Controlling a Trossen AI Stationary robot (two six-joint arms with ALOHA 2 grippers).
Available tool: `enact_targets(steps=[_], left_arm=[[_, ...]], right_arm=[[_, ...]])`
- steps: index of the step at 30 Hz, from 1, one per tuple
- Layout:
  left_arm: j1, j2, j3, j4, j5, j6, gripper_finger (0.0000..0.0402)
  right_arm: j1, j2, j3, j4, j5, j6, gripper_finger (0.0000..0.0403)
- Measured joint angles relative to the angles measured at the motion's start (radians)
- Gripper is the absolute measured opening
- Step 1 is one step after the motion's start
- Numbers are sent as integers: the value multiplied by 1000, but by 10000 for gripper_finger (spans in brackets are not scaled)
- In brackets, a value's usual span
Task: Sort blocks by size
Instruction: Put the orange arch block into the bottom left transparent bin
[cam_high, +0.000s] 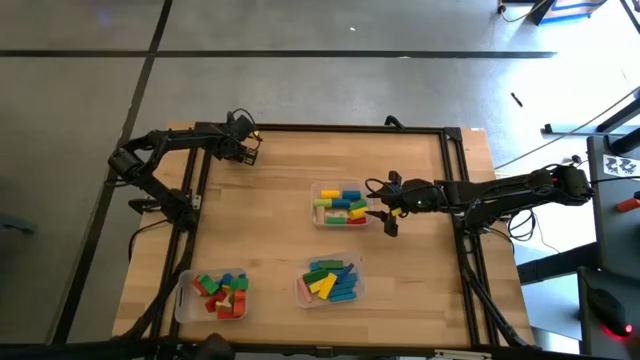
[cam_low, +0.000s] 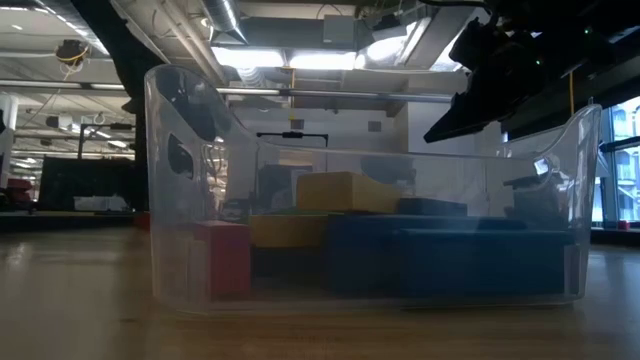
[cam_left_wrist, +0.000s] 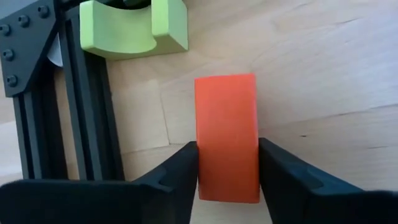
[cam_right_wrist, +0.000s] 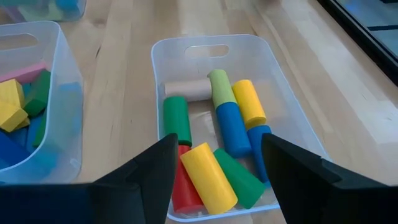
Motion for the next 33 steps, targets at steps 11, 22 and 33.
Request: enact_targets(steps=[11, 22, 33], left_arm=[[-44, -22, 0, -32, 13, 34, 139], [-334, -301, 53, -191, 35, -28, 136], [-783, -475, 135, -204, 234, -175, 134]], right_arm=[[0, 0, 0, -10, 0, -17, 231], [0, 0, 0, -11, -2, -19, 231], [0, 0, 0, -16, -2, -25, 231]])
